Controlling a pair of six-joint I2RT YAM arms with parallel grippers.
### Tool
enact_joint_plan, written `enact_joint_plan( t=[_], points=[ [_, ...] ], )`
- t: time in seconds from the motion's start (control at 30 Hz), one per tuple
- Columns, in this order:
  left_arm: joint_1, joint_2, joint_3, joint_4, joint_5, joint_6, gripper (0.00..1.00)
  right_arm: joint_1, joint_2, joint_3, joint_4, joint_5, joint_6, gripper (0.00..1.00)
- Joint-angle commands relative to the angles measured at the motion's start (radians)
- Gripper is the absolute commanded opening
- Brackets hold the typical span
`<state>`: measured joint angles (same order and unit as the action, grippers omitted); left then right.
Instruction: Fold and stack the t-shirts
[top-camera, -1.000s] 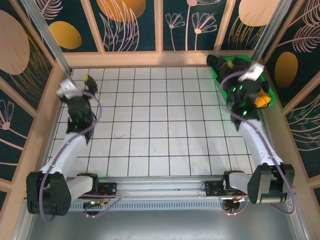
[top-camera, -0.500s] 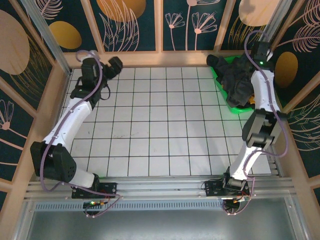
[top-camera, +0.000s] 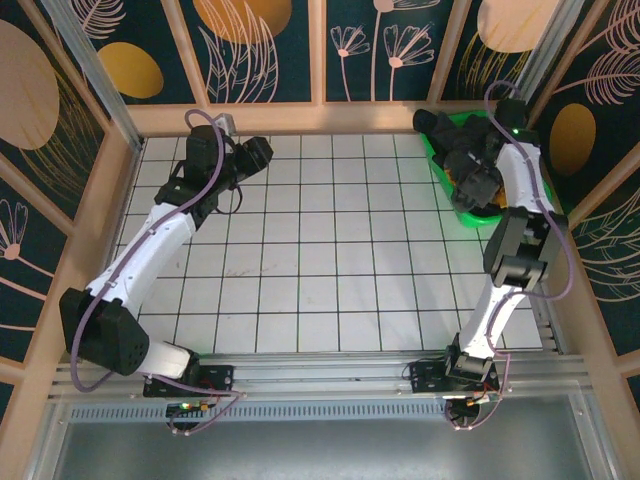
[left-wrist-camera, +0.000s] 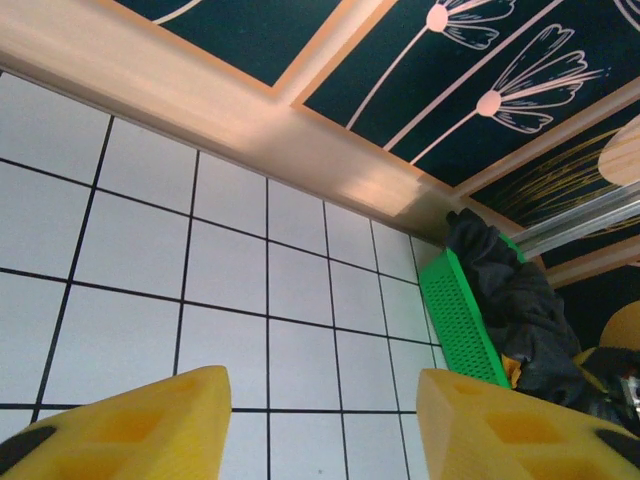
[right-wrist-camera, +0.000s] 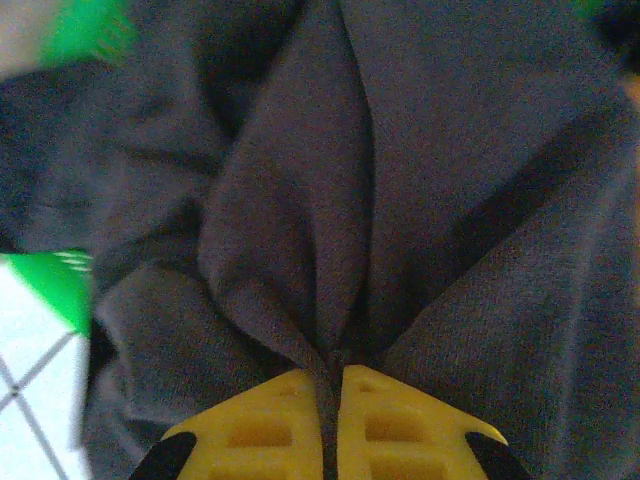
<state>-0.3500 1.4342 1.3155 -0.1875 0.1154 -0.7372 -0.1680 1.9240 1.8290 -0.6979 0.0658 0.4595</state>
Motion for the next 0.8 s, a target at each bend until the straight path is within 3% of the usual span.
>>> enact_joint_plan(
  t=[0.0, 0.23, 0.53, 0.67, 0.7, 0.77],
  points=[
    [-0.001, -0.022, 0.011, -0.013, -0.018, 0.007, 0.50, 0.027, -0.190, 0.038, 0.170, 0.058, 0.008, 0.00],
    [-0.001, -0.009, 0.027, -0.033, -0.093, 0.001, 0.49, 0.158, -0.352, 0.108, 0.375, 0.092, -0.081, 0.00],
    [-0.001, -0.020, 0.091, -0.142, -0.254, 0.024, 0.51, 0.609, -0.424, 0.072, 0.491, 0.300, -0.124, 0.00],
    [-0.001, -0.041, 0.108, -0.212, -0.363, 0.018, 0.60, 0.802, -0.342, -0.044, 0.453, 0.262, -0.038, 0.00],
    [-0.001, -0.045, 0.115, -0.228, -0.383, 0.018, 0.62, 0.835, -0.302, -0.058, 0.447, 0.203, -0.033, 0.08],
    [-0.001, -0.054, 0.122, -0.261, -0.419, 0.020, 0.67, 0.893, -0.195, -0.049, 0.428, -0.035, -0.047, 0.46]
  ],
)
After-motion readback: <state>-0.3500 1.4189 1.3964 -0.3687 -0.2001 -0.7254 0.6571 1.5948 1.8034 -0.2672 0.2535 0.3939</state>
